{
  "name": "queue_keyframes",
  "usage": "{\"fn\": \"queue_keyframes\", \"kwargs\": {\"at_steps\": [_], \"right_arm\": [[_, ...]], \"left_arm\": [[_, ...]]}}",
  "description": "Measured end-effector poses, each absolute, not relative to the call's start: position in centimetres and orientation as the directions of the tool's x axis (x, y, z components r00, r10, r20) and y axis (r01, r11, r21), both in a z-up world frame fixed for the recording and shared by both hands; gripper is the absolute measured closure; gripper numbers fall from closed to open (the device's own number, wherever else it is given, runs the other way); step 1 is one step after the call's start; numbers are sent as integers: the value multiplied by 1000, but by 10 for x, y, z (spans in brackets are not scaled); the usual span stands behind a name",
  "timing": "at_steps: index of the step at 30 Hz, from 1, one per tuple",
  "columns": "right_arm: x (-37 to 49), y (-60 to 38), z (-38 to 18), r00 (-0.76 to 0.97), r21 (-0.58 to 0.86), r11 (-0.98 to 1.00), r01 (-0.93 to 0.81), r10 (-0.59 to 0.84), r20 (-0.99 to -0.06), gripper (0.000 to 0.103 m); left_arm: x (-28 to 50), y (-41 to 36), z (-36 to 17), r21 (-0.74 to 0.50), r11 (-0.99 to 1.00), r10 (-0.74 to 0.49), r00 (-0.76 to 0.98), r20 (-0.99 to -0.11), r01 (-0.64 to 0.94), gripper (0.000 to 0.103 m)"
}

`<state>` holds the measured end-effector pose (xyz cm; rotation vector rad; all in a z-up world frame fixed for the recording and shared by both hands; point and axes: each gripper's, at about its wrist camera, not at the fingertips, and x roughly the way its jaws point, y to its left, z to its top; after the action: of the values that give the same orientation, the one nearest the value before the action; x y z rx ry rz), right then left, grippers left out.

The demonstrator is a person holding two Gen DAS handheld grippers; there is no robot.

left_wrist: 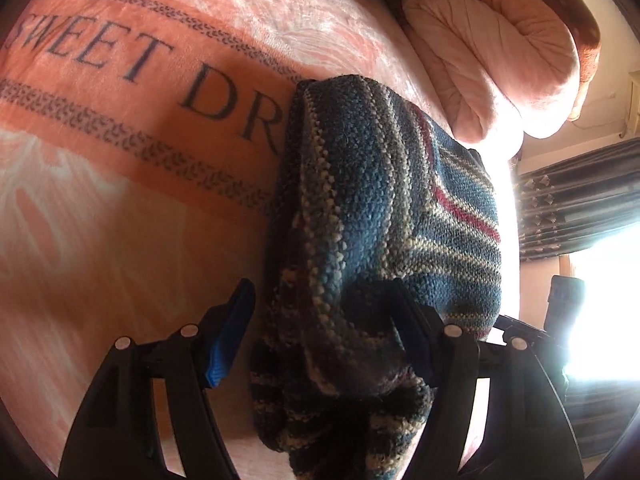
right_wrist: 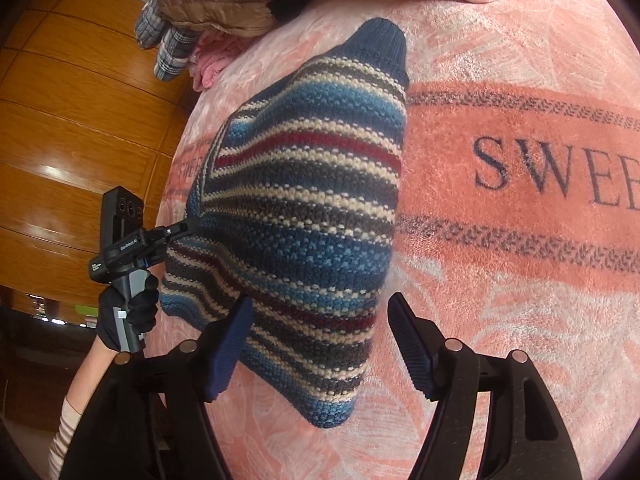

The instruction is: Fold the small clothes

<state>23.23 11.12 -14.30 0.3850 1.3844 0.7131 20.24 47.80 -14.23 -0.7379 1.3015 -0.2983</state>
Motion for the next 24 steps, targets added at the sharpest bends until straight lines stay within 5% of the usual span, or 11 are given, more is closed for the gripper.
{"fn": "queue_keyframes", "kwargs": {"at_steps": [11,13,16,19,24], "right_arm": [[267,131,-187,-13,766,634,-108,770,-638,15],[272,135,-193,-15,793,605,-79,794,-607,15],[273,138,-189,7,786,612,-84,790,-614,29],[268,134,-174,16,789,603,-118,795,-606,44],[254,121,-132,24,743,630,-225,766,-642,47]], "left_arm": [[218,456,-158,-654,738,-607,262,-751,-166,22],[218,450,-155,-628,765,-583,259,-770,-144,33],[214,449,-152,-641,755,-589,285,-756,-140,55],[208,446,-144,-634,762,-574,316,-755,-132,60],[198,415,-115,-669,739,-607,348,-715,-85,64]]}}
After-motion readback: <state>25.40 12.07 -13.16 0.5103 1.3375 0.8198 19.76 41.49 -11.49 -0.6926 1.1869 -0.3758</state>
